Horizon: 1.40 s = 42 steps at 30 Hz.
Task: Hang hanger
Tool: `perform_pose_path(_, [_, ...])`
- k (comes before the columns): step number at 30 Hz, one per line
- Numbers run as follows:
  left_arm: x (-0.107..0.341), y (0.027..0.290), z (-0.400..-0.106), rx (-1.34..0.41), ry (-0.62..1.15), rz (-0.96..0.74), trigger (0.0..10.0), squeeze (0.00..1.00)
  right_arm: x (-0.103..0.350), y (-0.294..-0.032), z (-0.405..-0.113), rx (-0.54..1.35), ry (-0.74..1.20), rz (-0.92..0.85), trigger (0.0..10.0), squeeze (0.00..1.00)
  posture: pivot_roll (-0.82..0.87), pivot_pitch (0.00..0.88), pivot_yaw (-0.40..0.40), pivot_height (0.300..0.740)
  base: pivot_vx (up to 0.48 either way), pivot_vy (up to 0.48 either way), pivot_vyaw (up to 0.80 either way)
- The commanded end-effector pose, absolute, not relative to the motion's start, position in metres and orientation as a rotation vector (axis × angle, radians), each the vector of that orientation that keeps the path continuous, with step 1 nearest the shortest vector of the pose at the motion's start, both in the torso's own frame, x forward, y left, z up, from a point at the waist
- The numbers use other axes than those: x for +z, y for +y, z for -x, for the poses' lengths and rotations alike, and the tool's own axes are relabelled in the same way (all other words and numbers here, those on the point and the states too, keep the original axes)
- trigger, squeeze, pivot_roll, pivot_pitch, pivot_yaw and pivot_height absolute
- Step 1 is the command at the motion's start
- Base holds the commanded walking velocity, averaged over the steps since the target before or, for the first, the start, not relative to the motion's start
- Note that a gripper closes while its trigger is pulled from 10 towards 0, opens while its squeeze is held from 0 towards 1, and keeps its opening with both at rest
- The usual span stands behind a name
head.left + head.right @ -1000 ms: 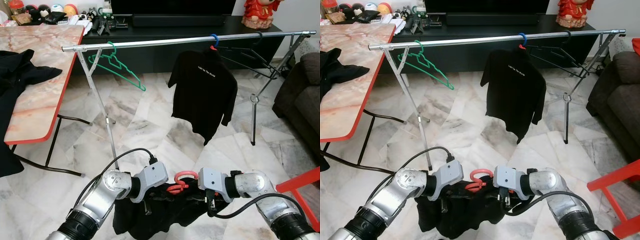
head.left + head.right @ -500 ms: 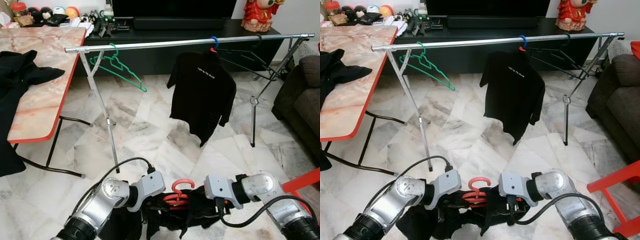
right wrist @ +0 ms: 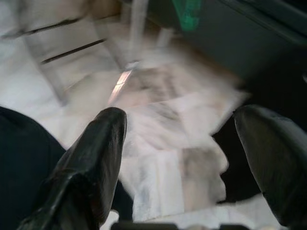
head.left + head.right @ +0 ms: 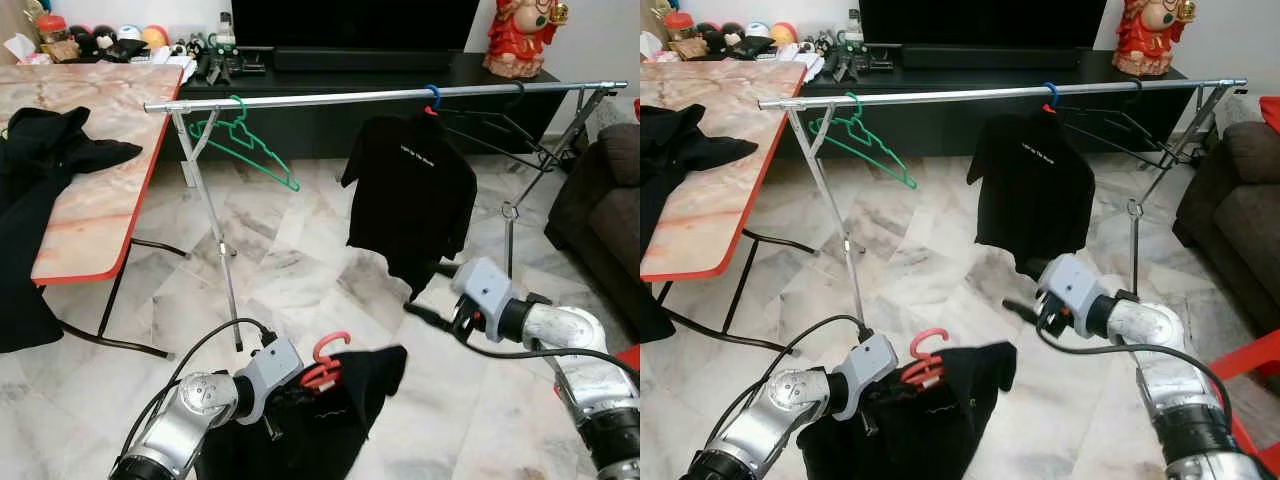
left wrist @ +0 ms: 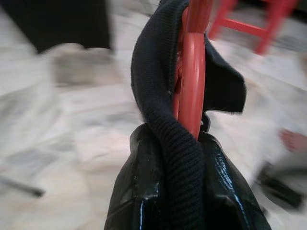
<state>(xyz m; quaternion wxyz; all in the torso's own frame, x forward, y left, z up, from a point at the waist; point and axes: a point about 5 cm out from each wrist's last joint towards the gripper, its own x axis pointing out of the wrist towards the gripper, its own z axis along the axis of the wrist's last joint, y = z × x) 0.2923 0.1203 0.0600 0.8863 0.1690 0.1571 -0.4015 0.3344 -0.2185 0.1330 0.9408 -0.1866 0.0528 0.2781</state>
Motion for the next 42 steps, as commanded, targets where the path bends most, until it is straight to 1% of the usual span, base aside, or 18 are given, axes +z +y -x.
perform_pose_path(1, [0.064,0.125,-0.296,-0.746,0.275,-0.328,10.0,0.00,0.108,-0.238,-0.329,0.373,0.192,0.278,10.0,0.00,-0.06,0.066,-0.019,0.740,0.000,0.000,0.00])
perform_pose_path(2, [0.064,0.128,-0.295,-0.686,0.259,-0.280,10.0,0.00,0.081,-0.246,-0.321,0.211,0.269,0.168,10.0,0.00,-0.06,0.059,-0.013,0.740,0.000,0.000,0.00])
perform_pose_path(4, [0.064,0.128,-0.295,-0.672,0.255,-0.266,10.0,0.00,0.072,-0.248,-0.317,0.164,0.296,0.133,10.0,0.00,-0.06,0.059,-0.013,0.740,0.000,0.000,0.00])
perform_pose_path(6, [0.065,0.129,-0.293,-0.637,0.228,-0.227,10.0,0.00,0.041,-0.249,-0.301,0.058,0.393,0.074,10.0,0.00,-0.06,0.048,-0.006,0.740,0.000,0.000,0.00])
perform_pose_path(8, [0.070,0.130,-0.292,-0.538,0.165,-0.166,10.0,0.00,-0.011,-0.242,-0.264,-0.097,0.581,-0.089,10.0,0.00,-0.05,0.043,-0.005,0.740,0.000,0.000,0.00])
perform_pose_path(9, [0.071,0.130,-0.290,-0.526,0.155,-0.137,10.0,0.00,-0.024,-0.237,-0.253,-0.129,0.632,-0.124,10.0,0.00,-0.05,0.033,0.001,0.740,0.000,0.000,0.00])
perform_pose_path(10, [0.071,0.130,-0.290,-0.526,0.155,-0.137,10.0,0.00,-0.024,-0.237,-0.253,-0.129,0.632,-0.124,10.0,0.00,-0.05,0.033,0.001,0.740,0.000,0.000,0.00])
perform_pose_path(12, [0.069,0.131,-0.286,-0.507,0.153,-0.116,10.0,0.00,-0.044,-0.227,-0.233,-0.193,0.714,-0.213,10.0,0.00,-0.06,0.031,0.005,0.740,0.000,0.000,0.00])
perform_pose_path(13, [0.069,0.131,-0.286,-0.507,0.153,-0.116,10.0,0.00,-0.044,-0.227,-0.233,-0.193,0.714,-0.213,10.0,0.00,-0.06,0.031,0.005,0.740,0.000,0.000,0.00])
perform_pose_path(14, [0.066,0.133,-0.284,-0.487,0.163,-0.106,10.0,0.00,-0.051,-0.223,-0.225,-0.241,0.735,-0.291,10.0,0.00,-0.06,0.017,0.009,0.740,0.000,0.000,0.00])
perform_pose_path(15, [0.062,0.137,-0.280,-0.433,0.173,-0.100,10.0,0.00,-0.063,-0.216,-0.210,-0.338,0.772,-0.464,10.0,0.00,-0.06,0.008,0.016,0.740,0.000,0.000,0.00])
perform_pose_path(16, [0.062,0.137,-0.280,-0.433,0.173,-0.100,10.0,0.00,-0.063,-0.216,-0.210,-0.338,0.772,-0.464,10.0,0.00,-0.06,0.008,0.016,0.740,0.000,0.000,0.00])
perform_pose_path(17, [0.059,0.144,-0.279,-0.349,0.188,-0.078,10.0,0.00,-0.072,-0.213,-0.198,-0.403,0.813,-0.515,10.0,0.00,-0.06,0.003,0.018,0.740,0.000,0.000,0.00])
perform_pose_path(21, [0.055,0.162,-0.272,-0.212,0.204,-0.067,10.0,0.00,-0.081,-0.208,-0.183,-0.433,0.876,-0.469,10.0,0.00,-0.04,0.000,0.019,0.740,0.000,0.000,0.00])
perform_pose_path(24, [0.055,0.165,-0.270,-0.202,0.194,-0.080,10.0,0.00,-0.081,-0.207,-0.183,-0.415,0.876,-0.462,10.0,0.00,-0.04,0.000,0.018,0.740,0.000,0.000,0.00])
perform_pose_path(27, [0.059,0.166,-0.263,-0.188,0.172,-0.021,10.0,0.00,-0.083,-0.204,-0.180,-0.402,0.883,-0.467,10.0,0.00,-0.04,0.000,0.020,0.740,0.000,0.000,0.00])
perform_pose_path(35, [0.055,0.162,-0.256,-0.212,0.196,-0.012,10.0,0.00,-0.088,-0.206,-0.170,-0.423,0.916,-0.473,10.0,0.00,-0.03,0.000,0.014,0.740,0.381,0.000,0.00])
perform_pose_path(42, [0.054,0.173,-0.254,-0.171,0.206,-0.009,10.0,0.00,-0.091,-0.203,-0.164,-0.403,0.926,-0.472,10.0,0.00,-0.04,0.000,0.022,0.740,0.424,0.000,0.00])
